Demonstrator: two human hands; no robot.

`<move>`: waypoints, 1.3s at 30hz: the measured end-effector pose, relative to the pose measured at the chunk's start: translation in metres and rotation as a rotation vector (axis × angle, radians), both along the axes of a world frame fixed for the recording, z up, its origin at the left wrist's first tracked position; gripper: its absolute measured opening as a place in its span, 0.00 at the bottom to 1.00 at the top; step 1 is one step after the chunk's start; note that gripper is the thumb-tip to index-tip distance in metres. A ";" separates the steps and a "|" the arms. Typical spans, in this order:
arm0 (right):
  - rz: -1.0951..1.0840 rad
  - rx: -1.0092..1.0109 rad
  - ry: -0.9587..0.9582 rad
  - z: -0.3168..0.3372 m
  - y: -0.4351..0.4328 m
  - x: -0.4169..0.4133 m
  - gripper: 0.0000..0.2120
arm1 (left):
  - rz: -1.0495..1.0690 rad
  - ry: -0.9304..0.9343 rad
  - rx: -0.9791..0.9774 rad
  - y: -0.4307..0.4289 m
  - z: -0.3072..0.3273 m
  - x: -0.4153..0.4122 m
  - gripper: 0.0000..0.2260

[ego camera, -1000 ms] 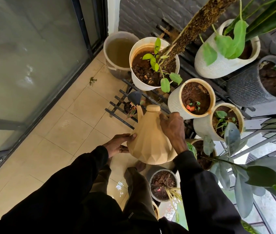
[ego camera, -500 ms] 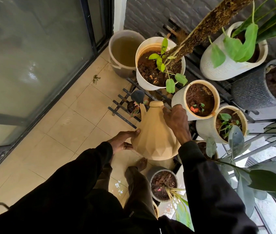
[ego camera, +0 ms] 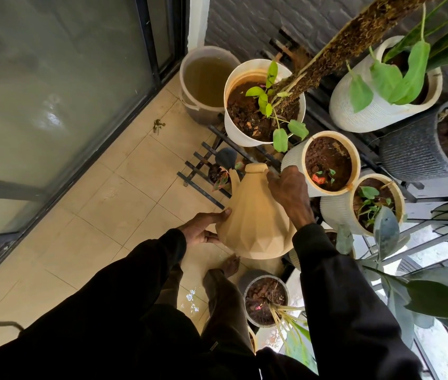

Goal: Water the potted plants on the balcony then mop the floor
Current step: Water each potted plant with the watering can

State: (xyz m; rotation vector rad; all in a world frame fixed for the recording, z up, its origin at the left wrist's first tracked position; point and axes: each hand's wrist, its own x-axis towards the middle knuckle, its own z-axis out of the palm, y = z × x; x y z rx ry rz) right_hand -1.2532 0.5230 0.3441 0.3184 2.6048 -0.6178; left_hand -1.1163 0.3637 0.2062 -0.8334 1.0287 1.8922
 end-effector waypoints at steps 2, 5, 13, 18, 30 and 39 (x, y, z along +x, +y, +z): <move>0.006 -0.006 0.002 0.000 0.000 -0.001 0.12 | 0.001 0.004 -0.001 0.000 -0.001 0.000 0.53; -0.002 -0.012 -0.003 -0.002 0.000 -0.002 0.11 | -0.001 0.003 0.009 -0.001 -0.001 -0.001 0.55; 0.003 -0.002 -0.005 -0.004 0.001 -0.002 0.14 | -0.009 -0.004 0.011 0.000 -0.005 -0.001 0.56; 0.005 -0.005 -0.002 -0.008 0.002 -0.005 0.17 | -0.009 -0.010 0.011 0.001 -0.005 -0.003 0.50; -0.013 -0.047 0.034 -0.010 0.015 0.007 0.17 | -0.042 -0.012 0.017 -0.001 -0.003 -0.003 0.43; -0.177 -0.239 0.177 -0.013 0.048 0.065 0.16 | -0.163 0.087 -0.048 -0.007 0.001 0.006 0.50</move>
